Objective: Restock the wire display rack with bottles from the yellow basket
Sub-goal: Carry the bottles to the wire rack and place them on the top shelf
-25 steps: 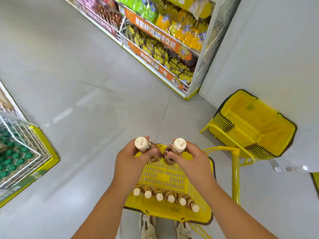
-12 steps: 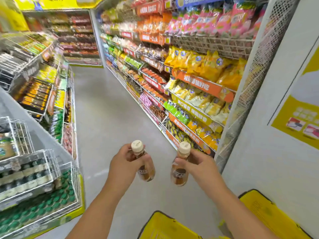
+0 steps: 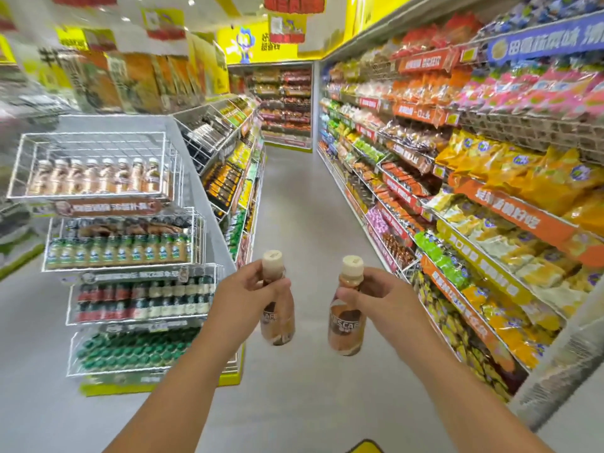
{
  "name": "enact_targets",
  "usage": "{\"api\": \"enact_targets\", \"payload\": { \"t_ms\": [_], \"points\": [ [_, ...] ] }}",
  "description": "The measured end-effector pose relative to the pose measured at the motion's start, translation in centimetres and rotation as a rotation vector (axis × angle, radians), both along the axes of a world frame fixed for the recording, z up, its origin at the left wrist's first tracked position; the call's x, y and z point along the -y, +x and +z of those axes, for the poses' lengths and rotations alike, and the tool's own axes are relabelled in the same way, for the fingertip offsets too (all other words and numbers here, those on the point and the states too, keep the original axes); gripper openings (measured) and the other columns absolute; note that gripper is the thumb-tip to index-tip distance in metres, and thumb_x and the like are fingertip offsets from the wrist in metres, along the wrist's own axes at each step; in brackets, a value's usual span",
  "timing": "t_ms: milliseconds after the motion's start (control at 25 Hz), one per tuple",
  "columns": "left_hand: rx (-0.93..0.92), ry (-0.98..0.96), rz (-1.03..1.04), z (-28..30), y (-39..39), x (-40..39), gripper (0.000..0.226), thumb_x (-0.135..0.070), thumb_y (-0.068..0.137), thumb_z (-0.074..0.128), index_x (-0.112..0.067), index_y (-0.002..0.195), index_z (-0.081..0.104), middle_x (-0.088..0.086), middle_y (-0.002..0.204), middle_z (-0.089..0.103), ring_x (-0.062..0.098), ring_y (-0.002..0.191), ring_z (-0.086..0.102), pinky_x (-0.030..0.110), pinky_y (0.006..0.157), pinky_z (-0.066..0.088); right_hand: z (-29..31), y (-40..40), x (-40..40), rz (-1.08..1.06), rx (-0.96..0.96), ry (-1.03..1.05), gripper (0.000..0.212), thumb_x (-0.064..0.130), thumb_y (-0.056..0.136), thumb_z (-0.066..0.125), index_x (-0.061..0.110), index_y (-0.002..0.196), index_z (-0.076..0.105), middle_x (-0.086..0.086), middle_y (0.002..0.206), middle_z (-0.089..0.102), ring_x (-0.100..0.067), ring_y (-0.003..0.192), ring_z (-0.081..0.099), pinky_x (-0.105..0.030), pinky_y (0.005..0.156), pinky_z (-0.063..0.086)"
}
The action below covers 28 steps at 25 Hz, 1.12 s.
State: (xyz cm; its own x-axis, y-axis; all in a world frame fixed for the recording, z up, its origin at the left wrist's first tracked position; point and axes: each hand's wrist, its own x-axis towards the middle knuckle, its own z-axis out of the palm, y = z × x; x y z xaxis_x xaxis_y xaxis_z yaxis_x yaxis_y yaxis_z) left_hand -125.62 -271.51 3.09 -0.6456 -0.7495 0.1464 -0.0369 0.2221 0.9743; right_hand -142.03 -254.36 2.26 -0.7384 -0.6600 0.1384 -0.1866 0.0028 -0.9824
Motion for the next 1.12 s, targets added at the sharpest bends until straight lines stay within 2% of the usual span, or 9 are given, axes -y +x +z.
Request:
{"api": "enact_targets", "payload": {
  "t_ms": [160, 280, 360, 440, 600, 720, 840, 1120],
  "points": [
    [0.015, -0.032, 0.103, 1.0, 5.7, 6.5, 0.024, -0.019, 0.087, 0.078, -0.039, 0.099, 0.073, -0.022, 0.091, 0.077, -0.014, 0.081, 0.067, 0.01, 0.07, 0.05, 0.8, 4.2, 7.7, 0.095, -0.002, 0.005, 0.025, 0.01, 0.078, 0.086, 0.025, 0.097, 0.079, 0.004, 0.091, 0.081, -0.012, 0.089, 0.077, -0.026, 0.078, 0.057],
    [0.026, -0.046, 0.136, 1.7, 10.1, 12.4, 0.024, -0.02, 0.088, 0.078, -0.039, 0.101, 0.072, -0.025, 0.092, 0.074, -0.021, 0.079, 0.063, 0.003, 0.064, 0.046, 1.7, 7.7, 14.1, 0.14, -0.009, -0.004, 0.024, 0.009, 0.08, 0.085, 0.027, 0.096, 0.08, 0.007, 0.089, 0.081, -0.007, 0.086, 0.076, -0.019, 0.073, 0.057],
    [0.032, -0.056, 0.149, 2.1, 13.5, 17.1, 0.023, -0.022, 0.088, 0.077, -0.042, 0.098, 0.071, -0.032, 0.086, 0.073, -0.023, 0.078, 0.062, 0.009, 0.067, 0.046, 2.0, 10.3, 19.3, 0.157, -0.011, -0.022, 0.024, 0.009, 0.081, 0.084, 0.028, 0.095, 0.08, 0.008, 0.088, 0.081, -0.005, 0.083, 0.076, -0.015, 0.069, 0.055],
    [0.023, -0.05, 0.167, 2.6, 16.6, 22.0, 0.025, -0.023, 0.088, 0.078, -0.045, 0.097, 0.069, -0.035, 0.086, 0.072, -0.019, 0.081, 0.064, 0.015, 0.073, 0.047, 2.4, 12.9, 24.3, 0.166, -0.02, -0.03, 0.023, 0.011, 0.081, 0.084, 0.028, 0.096, 0.081, 0.008, 0.088, 0.081, -0.005, 0.083, 0.076, -0.016, 0.07, 0.054],
    [0.01, -0.049, 0.208, 3.5, 21.6, 31.6, 0.027, -0.029, 0.083, 0.082, -0.046, 0.102, 0.072, -0.028, 0.098, 0.075, -0.005, 0.094, 0.069, 0.024, 0.082, 0.053, 3.0, 17.5, 33.6, 0.177, -0.02, -0.05, 0.02, 0.014, 0.081, 0.084, 0.025, 0.098, 0.082, 0.008, 0.091, 0.081, -0.006, 0.086, 0.075, -0.018, 0.071, 0.051],
    [0.007, -0.05, 0.242, 4.1, 23.9, 37.5, 0.041, -0.034, 0.08, 0.084, -0.038, 0.119, 0.072, -0.022, 0.104, 0.076, 0.003, 0.1, 0.07, 0.032, 0.089, 0.056, 3.7, 19.8, 38.9, 0.175, -0.012, -0.052, 0.018, 0.014, 0.081, 0.085, 0.023, 0.097, 0.082, 0.006, 0.092, 0.081, -0.007, 0.086, 0.075, -0.019, 0.073, 0.051],
    [0.02, -0.044, 0.245, 4.6, 25.1, 41.8, 0.05, -0.044, 0.077, 0.084, -0.039, 0.124, 0.07, -0.021, 0.111, 0.075, 0.008, 0.106, 0.069, 0.042, 0.096, 0.057, 4.6, 20.8, 42.7, 0.185, -0.029, -0.029, 0.019, 0.016, 0.081, 0.085, 0.024, 0.099, 0.083, 0.005, 0.093, 0.081, -0.009, 0.088, 0.076, -0.018, 0.072, 0.051],
    [0.051, -0.04, 0.27, 4.9, 22.8, 50.6, 0.046, -0.052, 0.075, 0.082, -0.037, 0.118, 0.073, -0.017, 0.109, 0.075, 0.012, 0.101, 0.07, 0.046, 0.091, 0.059, 5.3, 19.1, 52.3, 0.199, -0.048, 0.0, 0.015, 0.02, 0.083, 0.084, 0.027, 0.096, 0.082, 0.008, 0.089, 0.081, -0.006, 0.081, 0.076, -0.011, 0.061, 0.051]
  ]
}}
